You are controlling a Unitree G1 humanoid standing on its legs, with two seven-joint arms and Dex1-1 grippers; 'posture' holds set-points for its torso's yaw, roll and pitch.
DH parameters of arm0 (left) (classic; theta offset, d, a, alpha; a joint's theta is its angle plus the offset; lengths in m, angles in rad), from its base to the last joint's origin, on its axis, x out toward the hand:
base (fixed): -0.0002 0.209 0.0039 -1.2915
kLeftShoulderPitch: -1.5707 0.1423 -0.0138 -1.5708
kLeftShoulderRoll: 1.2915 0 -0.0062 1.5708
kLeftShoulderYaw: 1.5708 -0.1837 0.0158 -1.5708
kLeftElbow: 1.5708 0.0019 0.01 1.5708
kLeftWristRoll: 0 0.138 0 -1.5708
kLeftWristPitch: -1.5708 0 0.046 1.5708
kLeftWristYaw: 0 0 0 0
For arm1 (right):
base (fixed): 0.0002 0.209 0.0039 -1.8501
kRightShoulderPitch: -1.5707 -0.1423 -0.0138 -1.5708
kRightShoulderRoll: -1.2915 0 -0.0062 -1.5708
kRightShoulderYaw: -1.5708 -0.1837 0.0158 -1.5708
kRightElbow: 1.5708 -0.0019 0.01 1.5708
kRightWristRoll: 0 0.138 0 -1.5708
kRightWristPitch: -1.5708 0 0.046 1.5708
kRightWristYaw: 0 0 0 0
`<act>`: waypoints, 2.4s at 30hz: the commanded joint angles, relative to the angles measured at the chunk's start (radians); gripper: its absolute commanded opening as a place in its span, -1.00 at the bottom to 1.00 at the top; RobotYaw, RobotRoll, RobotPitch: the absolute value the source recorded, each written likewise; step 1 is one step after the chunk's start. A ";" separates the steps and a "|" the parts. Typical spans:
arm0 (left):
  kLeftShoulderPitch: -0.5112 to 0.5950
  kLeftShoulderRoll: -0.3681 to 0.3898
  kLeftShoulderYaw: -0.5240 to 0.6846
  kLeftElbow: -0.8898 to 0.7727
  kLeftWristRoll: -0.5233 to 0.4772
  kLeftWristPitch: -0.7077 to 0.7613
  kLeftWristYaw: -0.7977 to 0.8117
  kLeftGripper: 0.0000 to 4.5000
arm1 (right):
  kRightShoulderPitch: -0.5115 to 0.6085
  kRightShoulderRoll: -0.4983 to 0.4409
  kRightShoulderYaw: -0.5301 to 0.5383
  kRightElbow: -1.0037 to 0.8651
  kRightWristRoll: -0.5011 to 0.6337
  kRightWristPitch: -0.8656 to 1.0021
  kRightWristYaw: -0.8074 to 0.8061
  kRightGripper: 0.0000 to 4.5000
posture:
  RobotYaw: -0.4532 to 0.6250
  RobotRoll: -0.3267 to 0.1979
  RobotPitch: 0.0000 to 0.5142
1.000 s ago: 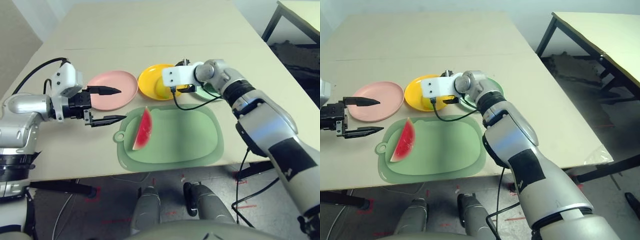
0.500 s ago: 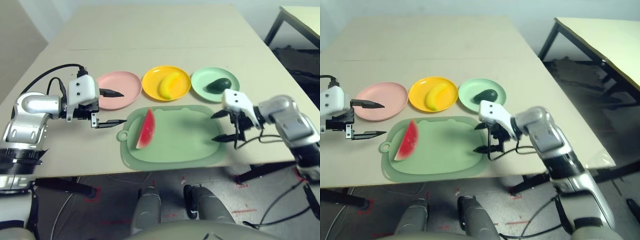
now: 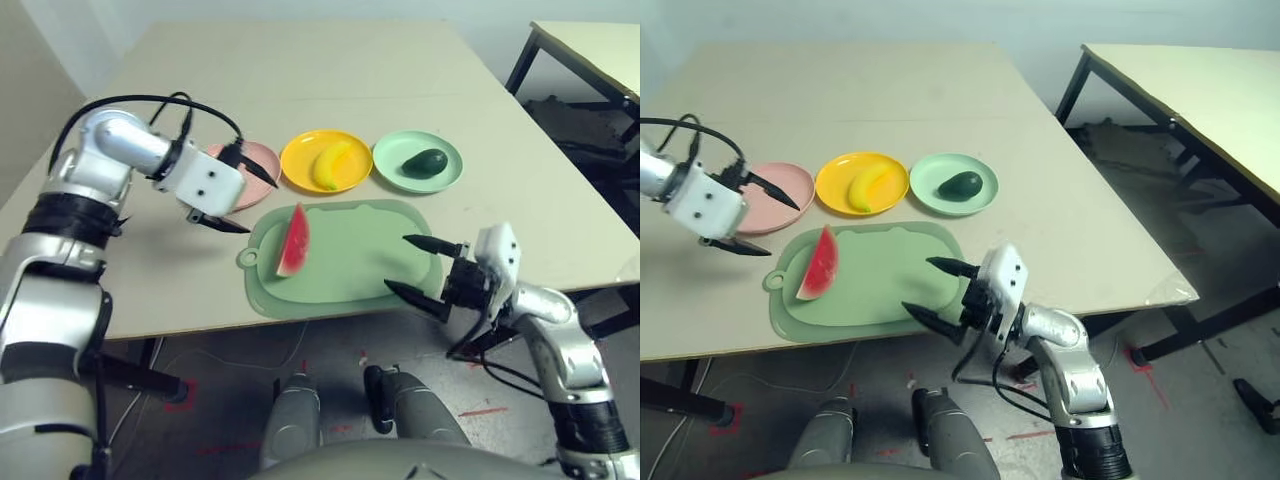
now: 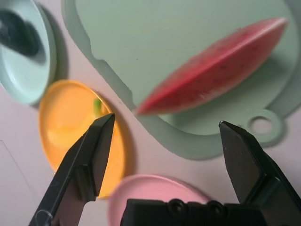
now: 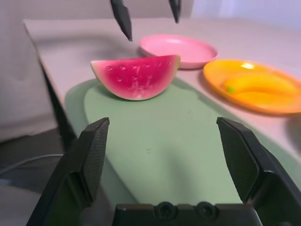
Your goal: Place the fruits into color-matched plates.
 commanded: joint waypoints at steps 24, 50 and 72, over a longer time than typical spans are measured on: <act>0.144 -0.106 -0.108 0.032 0.130 -0.104 0.028 1.00 | 0.079 -0.169 0.051 0.013 -0.004 -0.072 -0.101 0.99 | -0.39 0.25 -0.58; 0.108 -0.042 -0.081 -0.011 0.040 0.208 -0.014 -0.02 | 0.063 -0.164 0.071 -0.081 0.044 -0.001 -0.137 1.00 | -0.38 0.25 -0.61; -0.019 0.062 0.076 0.226 -0.041 0.516 -0.010 -0.97 | -0.018 -0.073 0.135 -0.265 0.145 0.225 -0.233 1.00 | -0.29 0.25 -0.63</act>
